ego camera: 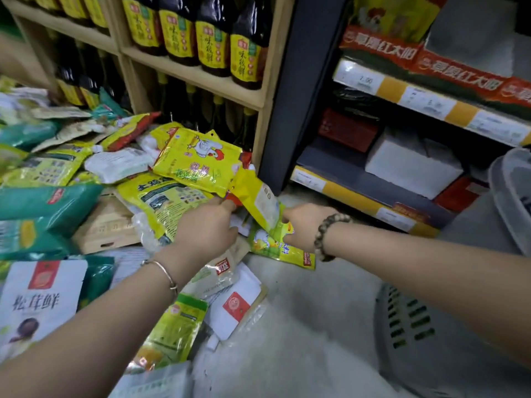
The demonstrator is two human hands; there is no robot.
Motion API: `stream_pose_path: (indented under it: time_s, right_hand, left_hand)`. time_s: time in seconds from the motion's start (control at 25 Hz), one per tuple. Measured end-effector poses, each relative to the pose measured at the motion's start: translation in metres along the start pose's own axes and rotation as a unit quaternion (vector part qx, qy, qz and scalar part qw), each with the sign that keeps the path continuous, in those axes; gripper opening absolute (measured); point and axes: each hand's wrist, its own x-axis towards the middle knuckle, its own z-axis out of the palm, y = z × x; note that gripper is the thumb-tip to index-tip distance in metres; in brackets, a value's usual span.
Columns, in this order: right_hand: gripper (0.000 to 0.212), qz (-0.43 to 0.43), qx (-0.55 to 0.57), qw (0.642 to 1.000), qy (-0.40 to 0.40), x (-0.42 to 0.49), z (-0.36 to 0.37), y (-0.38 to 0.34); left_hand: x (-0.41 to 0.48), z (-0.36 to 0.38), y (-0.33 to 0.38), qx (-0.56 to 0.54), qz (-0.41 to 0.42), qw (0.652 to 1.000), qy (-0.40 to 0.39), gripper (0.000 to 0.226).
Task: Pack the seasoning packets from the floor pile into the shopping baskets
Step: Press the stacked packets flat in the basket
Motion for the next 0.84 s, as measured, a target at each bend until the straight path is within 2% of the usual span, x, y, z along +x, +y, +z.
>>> stream_pose_path:
  time_s: [0.2, 0.32, 0.48, 0.56, 0.64, 0.72, 0.84]
  right_hand:
    - [0.045, 0.020, 0.171, 0.984, -0.051, 0.055, 0.065, -0.048]
    - [0.060, 0.050, 0.305, 0.949, -0.061, 0.075, 0.095, -0.089]
    - [0.070, 0.115, 0.412, 0.903, -0.031, 0.080, 0.113, -0.123]
    - [0.059, 0.126, 0.471, 0.873, -0.033, 0.078, 0.116, -0.127]
    - [0.032, 0.113, 0.518, 0.848, -0.025, 0.068, 0.117, -0.121]
    - [0.024, 0.111, 0.567, 0.816, -0.013, 0.051, 0.119, -0.110]
    - [0.019, 0.153, 0.604, 0.782, 0.008, 0.021, 0.113, -0.082]
  left_hand:
    - [-0.024, 0.008, -0.059, 0.006, -0.074, 0.996, -0.042, 0.044]
    - [-0.040, 0.009, -0.083, -0.016, -0.113, 0.992, -0.059, 0.040]
    - [-0.053, 0.014, -0.086, -0.028, -0.121, 0.988, -0.095, 0.035]
    - [-0.053, 0.015, -0.084, -0.062, -0.138, 0.986, -0.076, 0.032]
    - [-0.054, 0.015, -0.083, -0.112, -0.158, 0.981, -0.030, 0.026]
    - [-0.058, 0.017, -0.080, -0.140, -0.153, 0.978, 0.001, 0.023]
    - [-0.065, 0.022, -0.074, -0.164, -0.112, 0.980, -0.008, 0.024]
